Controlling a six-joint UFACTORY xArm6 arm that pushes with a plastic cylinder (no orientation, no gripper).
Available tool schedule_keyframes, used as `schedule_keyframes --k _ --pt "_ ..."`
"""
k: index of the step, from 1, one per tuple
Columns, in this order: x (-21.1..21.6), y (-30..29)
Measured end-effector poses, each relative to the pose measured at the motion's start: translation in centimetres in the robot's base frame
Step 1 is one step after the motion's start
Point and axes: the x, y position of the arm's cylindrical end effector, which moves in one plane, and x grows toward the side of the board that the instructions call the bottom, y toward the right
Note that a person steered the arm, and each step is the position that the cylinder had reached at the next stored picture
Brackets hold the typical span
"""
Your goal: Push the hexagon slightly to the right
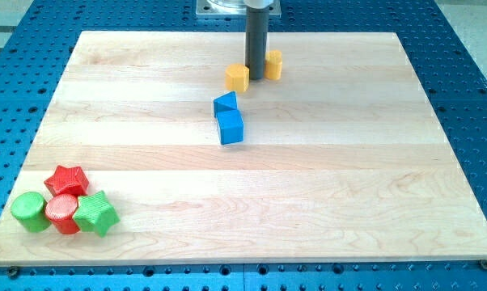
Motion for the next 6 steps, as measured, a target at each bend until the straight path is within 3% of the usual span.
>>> schedule_keyframes --k 1,3,4,5,6 --pt "-1.1 -2.4" --pt "1.2 -3.5" --pt "-0.4 -9.8" --pt "2.4 -9.0" --pt "3.0 -4.5"
